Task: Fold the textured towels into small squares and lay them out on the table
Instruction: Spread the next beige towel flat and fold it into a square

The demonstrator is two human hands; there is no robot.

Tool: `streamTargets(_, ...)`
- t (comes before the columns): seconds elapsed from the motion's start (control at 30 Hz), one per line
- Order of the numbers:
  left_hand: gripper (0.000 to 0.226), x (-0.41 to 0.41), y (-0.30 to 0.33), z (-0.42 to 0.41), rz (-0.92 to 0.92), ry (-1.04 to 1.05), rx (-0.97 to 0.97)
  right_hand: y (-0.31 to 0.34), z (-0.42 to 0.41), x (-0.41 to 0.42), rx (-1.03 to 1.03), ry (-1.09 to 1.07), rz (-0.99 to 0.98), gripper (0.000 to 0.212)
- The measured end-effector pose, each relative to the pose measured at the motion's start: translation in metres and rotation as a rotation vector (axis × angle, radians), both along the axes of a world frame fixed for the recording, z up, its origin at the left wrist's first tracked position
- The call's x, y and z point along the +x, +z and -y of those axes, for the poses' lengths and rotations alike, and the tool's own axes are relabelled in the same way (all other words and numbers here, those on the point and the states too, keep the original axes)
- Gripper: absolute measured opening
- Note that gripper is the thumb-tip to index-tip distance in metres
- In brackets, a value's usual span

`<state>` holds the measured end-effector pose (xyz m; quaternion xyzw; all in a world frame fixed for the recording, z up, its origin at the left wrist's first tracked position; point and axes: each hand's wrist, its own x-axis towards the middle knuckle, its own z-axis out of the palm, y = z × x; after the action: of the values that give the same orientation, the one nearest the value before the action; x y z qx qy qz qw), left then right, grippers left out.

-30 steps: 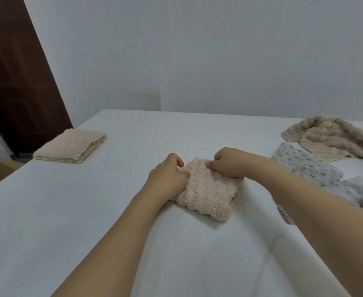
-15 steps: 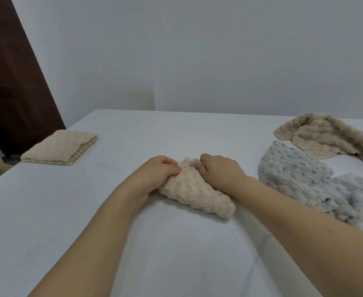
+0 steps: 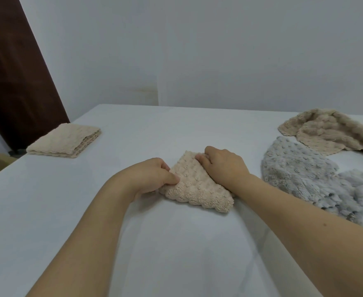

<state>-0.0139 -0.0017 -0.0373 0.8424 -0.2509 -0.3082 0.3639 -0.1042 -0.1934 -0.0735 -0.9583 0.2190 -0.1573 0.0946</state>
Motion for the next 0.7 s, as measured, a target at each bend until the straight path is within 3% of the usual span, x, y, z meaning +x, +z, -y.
streamTargets(0.13,0.024,0.003,-0.001,-0.001,0.048,-0.005,-0.014,-0.002,0.001,0.001,0.015,-0.016,0.01,0.038)
streamTargets(0.37,0.034,0.009,-0.001,0.005,0.37,-0.014,0.218,0.005,-0.008,-0.007,0.004,0.008,-0.082,0.035)
streamTargets(0.53,0.029,0.008,-0.006,0.004,0.546,-0.021,0.193,0.005,-0.011,-0.023,-0.04,0.096,-0.133,0.026)
streamTargets(0.6,0.033,0.015,-0.009,0.001,0.487,-0.05,0.147,0.001,-0.012,-0.026,-0.044,0.057,-0.073,0.026)
streamTargets(0.7,0.04,0.021,-0.006,-0.006,0.204,-0.15,0.007,-0.007,-0.013,-0.027,0.016,-0.025,0.062,0.027)
